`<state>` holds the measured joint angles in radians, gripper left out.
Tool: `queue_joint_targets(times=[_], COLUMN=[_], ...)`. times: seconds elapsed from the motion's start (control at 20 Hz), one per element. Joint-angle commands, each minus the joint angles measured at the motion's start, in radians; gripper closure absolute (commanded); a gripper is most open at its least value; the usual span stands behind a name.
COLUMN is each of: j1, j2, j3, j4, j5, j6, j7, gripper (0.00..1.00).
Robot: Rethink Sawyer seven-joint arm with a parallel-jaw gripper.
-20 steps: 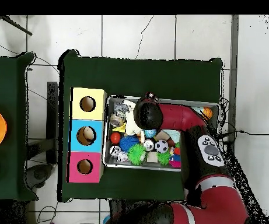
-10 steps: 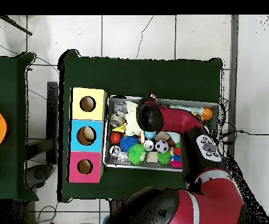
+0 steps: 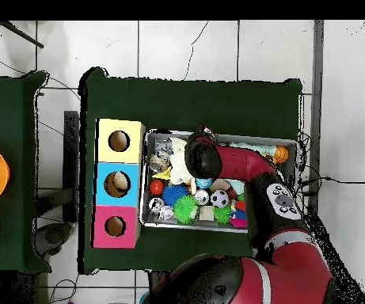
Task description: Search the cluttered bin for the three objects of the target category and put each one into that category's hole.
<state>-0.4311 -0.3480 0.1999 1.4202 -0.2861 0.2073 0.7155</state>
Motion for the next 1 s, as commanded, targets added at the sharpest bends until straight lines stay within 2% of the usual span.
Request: queue_joint_targets(times=[0.05, 0.6, 1.0], j1=[-0.041, -0.003, 0.016], j2=[0.145, 0.049, 0.013], j3=[-0.026, -0.088, -0.1], j4=[0.112, 0.172, 0.194], j5=[-0.039, -0.031, -0.02], j6=[0.082, 0.137, 0.163], j7=[0.154, 0.181, 0.186], gripper=[0.0, 0.0, 0.0])
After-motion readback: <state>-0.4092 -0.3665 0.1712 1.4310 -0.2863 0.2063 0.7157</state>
